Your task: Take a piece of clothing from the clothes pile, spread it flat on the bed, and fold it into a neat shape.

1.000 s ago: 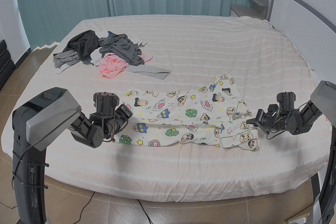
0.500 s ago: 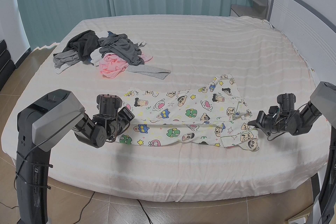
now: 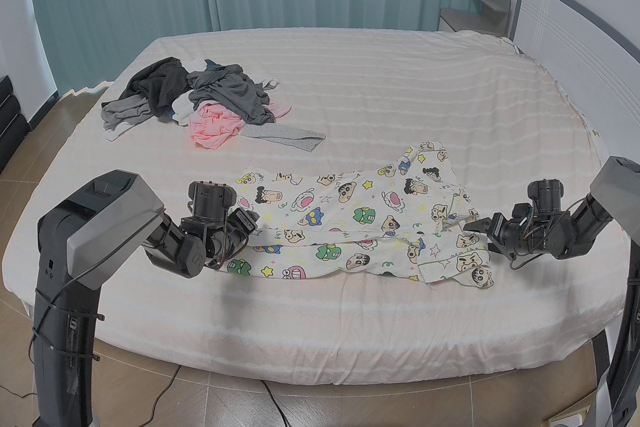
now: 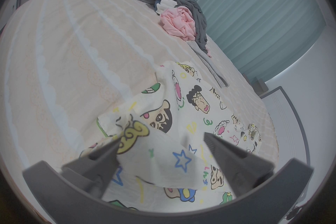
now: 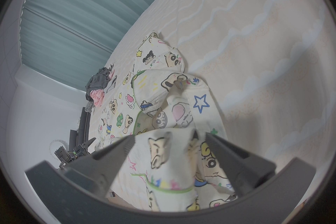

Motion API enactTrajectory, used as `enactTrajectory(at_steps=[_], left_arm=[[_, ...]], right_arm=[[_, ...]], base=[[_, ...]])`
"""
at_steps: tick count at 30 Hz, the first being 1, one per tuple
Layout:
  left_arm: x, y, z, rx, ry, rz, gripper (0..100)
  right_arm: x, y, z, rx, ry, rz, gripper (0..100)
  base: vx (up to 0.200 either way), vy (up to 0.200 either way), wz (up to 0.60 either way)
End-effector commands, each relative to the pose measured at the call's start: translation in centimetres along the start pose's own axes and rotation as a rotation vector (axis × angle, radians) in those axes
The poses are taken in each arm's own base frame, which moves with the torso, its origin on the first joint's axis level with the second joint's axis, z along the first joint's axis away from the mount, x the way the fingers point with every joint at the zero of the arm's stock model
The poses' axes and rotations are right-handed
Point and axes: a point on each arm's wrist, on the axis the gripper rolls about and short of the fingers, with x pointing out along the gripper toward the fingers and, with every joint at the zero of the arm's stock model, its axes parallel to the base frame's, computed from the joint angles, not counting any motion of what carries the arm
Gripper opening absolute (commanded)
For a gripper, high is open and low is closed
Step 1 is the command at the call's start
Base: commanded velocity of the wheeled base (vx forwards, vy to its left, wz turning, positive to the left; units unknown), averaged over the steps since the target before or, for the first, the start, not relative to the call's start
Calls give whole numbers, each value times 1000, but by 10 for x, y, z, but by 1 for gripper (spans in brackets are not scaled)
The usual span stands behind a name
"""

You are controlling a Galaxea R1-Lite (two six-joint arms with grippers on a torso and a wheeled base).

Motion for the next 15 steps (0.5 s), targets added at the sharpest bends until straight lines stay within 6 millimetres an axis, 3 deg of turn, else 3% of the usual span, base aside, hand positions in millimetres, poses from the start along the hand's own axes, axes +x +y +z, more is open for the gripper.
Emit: enactTrajectory(at_steps=[1,8,15], left_arm=[[-1,0,3,-1,-16,5,100],[-17,-14,22,-18,-114,8,100],[-25,-19,27,-17,-117,-5,100]], right_arm=[[-4,1,3,-2,-12,3,100],[-34,2,15,7,-70,-9,100],[-60,8,11,-23,-85,-16,100]], base=[[0,0,0],[0,0,0],[0,0,0]])
